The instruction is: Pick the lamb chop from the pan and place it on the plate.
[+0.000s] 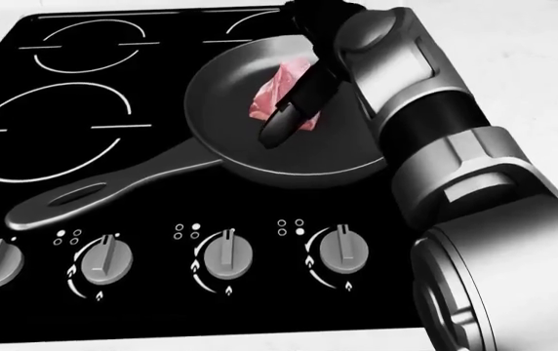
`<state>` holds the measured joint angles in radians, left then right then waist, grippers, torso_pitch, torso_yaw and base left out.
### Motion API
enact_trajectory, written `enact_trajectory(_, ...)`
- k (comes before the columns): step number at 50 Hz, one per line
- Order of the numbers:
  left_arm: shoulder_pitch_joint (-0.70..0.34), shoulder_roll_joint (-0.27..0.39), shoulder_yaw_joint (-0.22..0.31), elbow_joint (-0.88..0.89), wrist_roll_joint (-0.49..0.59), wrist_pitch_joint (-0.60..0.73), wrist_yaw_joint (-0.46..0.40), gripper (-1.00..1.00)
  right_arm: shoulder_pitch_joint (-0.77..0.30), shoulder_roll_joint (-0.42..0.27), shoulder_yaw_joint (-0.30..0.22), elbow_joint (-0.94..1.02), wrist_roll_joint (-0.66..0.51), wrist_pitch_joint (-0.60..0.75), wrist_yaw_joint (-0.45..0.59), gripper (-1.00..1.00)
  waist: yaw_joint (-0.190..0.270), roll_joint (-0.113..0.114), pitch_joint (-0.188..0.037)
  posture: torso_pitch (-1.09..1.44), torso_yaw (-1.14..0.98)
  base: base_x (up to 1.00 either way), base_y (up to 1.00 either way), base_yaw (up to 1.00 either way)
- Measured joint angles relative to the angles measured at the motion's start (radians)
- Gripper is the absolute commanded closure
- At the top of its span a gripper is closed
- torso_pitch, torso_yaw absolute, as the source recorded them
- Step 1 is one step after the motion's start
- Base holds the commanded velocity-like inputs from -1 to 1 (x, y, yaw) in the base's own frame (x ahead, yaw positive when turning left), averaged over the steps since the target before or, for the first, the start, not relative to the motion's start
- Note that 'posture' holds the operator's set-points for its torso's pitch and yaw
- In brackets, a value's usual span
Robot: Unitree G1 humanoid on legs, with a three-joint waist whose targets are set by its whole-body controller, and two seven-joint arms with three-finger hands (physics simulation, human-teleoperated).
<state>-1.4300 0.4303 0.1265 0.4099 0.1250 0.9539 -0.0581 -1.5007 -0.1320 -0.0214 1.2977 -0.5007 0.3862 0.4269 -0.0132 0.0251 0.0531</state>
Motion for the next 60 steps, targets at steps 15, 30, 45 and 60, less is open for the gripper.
enact_trajectory(15,-0.011,0.001,0.003,0.012,0.014,0.000,-0.011,-1.00,0.022,0.008,-0.003,0.009,-0.009,-0.004,0.002,-1.00,0.001,0.000,0.001,0.00,0.00,0.00,0.00,0.00)
enact_trajectory(30,-0.013,0.009,0.004,-0.027,0.012,0.021,-0.016,-1.00,0.013,0.008,0.013,-0.013,-0.039,-0.010,-0.022,0.87,0.001,0.001,-0.008,0.00,0.00,0.00,0.00,0.00)
enact_trajectory(45,-0.005,0.005,0.002,-0.061,0.022,0.047,-0.027,-1.00,-0.031,-0.021,0.009,0.013,-0.063,0.019,0.017,1.00,0.000,0.000,0.005,0.00,0.00,0.00,0.00,0.00)
enact_trajectory(60,-0.023,0.026,0.005,-0.025,0.031,0.029,-0.036,-1.00,-0.187,-0.116,-0.018,-0.031,-0.062,0.065,0.087,1.00,-0.002,-0.004,0.012,0.00,0.00,0.00,0.00,0.00)
